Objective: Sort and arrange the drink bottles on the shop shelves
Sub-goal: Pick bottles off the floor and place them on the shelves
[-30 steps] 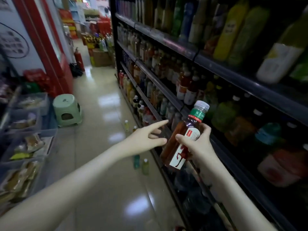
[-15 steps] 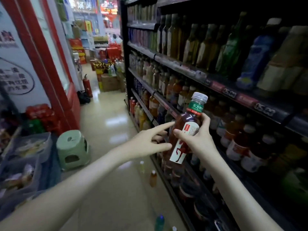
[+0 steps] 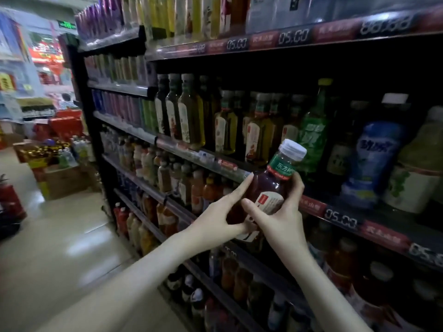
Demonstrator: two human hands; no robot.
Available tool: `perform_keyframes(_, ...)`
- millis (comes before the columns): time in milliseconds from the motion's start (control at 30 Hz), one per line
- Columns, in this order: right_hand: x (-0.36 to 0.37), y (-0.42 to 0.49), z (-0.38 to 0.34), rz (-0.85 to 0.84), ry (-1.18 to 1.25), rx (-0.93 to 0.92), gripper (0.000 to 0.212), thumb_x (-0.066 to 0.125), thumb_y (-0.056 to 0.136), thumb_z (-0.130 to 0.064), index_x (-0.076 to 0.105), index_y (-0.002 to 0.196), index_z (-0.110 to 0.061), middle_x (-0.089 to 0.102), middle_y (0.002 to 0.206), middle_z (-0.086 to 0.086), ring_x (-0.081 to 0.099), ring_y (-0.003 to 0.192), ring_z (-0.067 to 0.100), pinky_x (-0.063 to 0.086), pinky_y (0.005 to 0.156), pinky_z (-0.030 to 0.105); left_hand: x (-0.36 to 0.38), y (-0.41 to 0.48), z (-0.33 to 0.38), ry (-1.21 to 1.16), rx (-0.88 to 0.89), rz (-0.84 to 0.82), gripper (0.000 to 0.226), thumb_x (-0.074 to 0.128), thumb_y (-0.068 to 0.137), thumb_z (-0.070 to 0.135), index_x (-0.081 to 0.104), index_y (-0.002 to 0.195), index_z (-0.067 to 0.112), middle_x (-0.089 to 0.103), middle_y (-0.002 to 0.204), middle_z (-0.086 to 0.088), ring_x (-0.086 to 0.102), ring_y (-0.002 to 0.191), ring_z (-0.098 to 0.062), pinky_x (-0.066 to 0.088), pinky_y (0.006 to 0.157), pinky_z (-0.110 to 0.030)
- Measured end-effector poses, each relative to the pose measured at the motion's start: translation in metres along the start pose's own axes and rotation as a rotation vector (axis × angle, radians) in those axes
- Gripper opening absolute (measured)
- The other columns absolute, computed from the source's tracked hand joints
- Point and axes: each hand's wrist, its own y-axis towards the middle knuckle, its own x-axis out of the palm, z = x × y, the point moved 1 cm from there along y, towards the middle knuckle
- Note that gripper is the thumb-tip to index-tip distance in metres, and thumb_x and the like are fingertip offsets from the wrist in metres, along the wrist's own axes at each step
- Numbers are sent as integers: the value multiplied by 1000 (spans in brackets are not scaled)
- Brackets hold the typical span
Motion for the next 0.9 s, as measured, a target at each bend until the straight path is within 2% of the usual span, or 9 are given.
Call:
perform_keyframes(133,20,30,9,105,17,-45,101,85,69,-25,18,143,-41,53,108,-37,55,99,-20,47,80,8,-26,39,-28,10,108,-76,85,64,91,23,9,137,69,29,149,29,27,137,9,29,113,-23)
perform_keyframes(233,30,57,11,220,27,-111,100,85,68,-25,20,143,-34,48,111,-47,51,107,-19,43,83,3,-51,73,-45,65,234,-110,72,58,95,26,16,141,63,29,149,30,26,137,10,28,111,-17)
perform_keyframes(400,51,93,10,581,-38,-258,92,80,66,-28,20,135,-24,39,125,-26,44,116,-17,34,93,1,-89,133,-86,-46,202,248,41,46,95,44,40,135,41,53,116,25,55,106,11,46,81,-6)
perform_keyframes(467,58,98,9,724,-113,-288,89,79,68,-26,18,133,-23,37,123,-25,42,113,-21,31,94,-1,-98,156,-103,-35,153,274,42,50,95,41,41,137,36,55,114,21,56,105,5,45,79,-5)
perform_keyframes(567,64,104,10,855,-262,-285,92,80,72,-18,18,140,-15,36,120,-26,39,105,-31,28,88,-7,-103,186,-107,81,193,170,56,55,95,38,32,146,30,49,139,7,47,125,-9,38,98,-18)
perform_keyframes(633,65,108,8,853,-320,-256,96,81,72,-11,17,144,-17,36,117,-27,40,99,-34,27,81,-10,-97,201,-100,154,209,99,68,55,94,42,21,151,25,41,147,1,46,127,-15,34,94,-18)
perform_keyframes(700,68,113,9,863,-382,-219,96,80,74,-16,13,141,-32,42,123,-22,45,108,-20,26,83,-10,-89,215,-96,185,214,9,76,53,93,48,12,152,23,48,141,-3,62,100,-15,43,81,-15)
perform_keyframes(767,71,117,9,881,-421,-161,98,79,76,-24,9,144,-37,46,134,-7,46,121,3,27,85,-9,-79,222,-96,181,209,-38,80,52,91,56,8,151,27,59,129,-4,68,77,-16,56,73,-26)
perform_keyframes(900,70,129,9,869,-521,-180,96,80,76,-20,16,145,-36,39,140,-8,39,128,2,26,93,-7,-62,235,-94,210,229,-20,90,56,89,52,1,151,19,60,124,-11,65,100,-29,55,80,-36)
